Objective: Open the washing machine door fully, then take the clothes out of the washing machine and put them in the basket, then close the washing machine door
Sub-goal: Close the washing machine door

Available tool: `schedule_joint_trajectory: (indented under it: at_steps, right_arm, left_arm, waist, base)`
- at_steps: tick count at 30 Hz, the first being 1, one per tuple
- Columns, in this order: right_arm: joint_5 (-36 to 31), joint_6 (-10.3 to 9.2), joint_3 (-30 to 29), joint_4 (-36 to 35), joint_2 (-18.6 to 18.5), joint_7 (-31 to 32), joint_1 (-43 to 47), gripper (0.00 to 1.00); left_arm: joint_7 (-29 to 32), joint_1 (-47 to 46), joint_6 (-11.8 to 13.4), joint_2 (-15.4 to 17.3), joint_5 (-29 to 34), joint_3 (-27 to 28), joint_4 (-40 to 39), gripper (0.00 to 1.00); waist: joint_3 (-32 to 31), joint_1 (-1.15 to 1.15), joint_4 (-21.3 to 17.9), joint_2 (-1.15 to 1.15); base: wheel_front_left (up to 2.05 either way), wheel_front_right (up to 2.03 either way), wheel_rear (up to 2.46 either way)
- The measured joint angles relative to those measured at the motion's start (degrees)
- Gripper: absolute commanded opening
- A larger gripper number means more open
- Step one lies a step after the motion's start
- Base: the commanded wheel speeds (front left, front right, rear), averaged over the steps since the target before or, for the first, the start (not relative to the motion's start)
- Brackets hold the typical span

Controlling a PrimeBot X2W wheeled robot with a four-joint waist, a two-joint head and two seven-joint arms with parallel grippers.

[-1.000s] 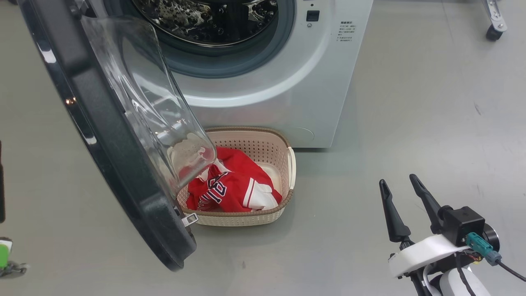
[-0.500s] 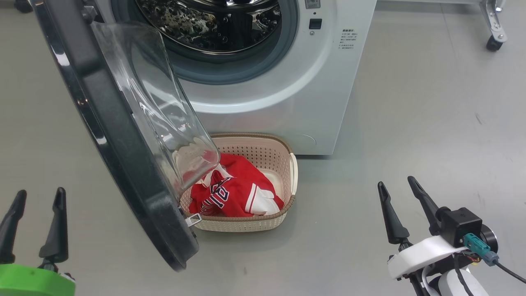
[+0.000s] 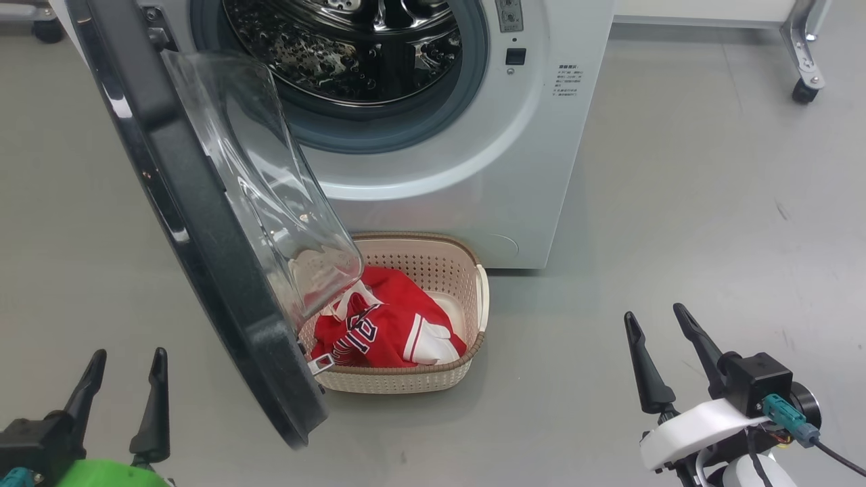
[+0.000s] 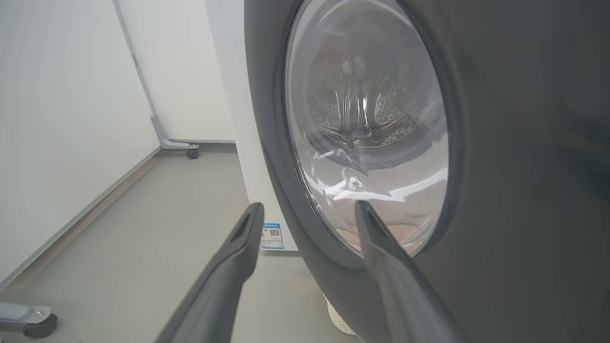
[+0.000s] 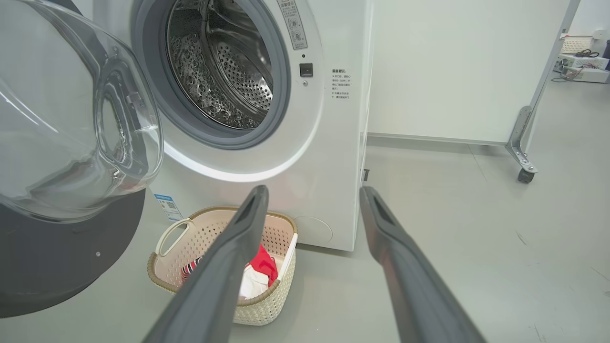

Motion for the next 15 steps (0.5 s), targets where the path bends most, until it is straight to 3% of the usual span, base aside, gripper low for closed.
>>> schedule_joint_trajectory:
  at_steps: [15]
  right_arm:
    - [0.0, -0.45, 0.1, -0.1, 0.0, 0.0, 1.0, 1.00]
  left_arm:
    - [-2.4, 0.0, 2.0, -1.6, 1.6, -1.2, 3.1, 1.00]
  waist:
    - [-0.4, 0.00, -0.2, 0.00]
  base:
    - [0.00, 0.00, 0.00]
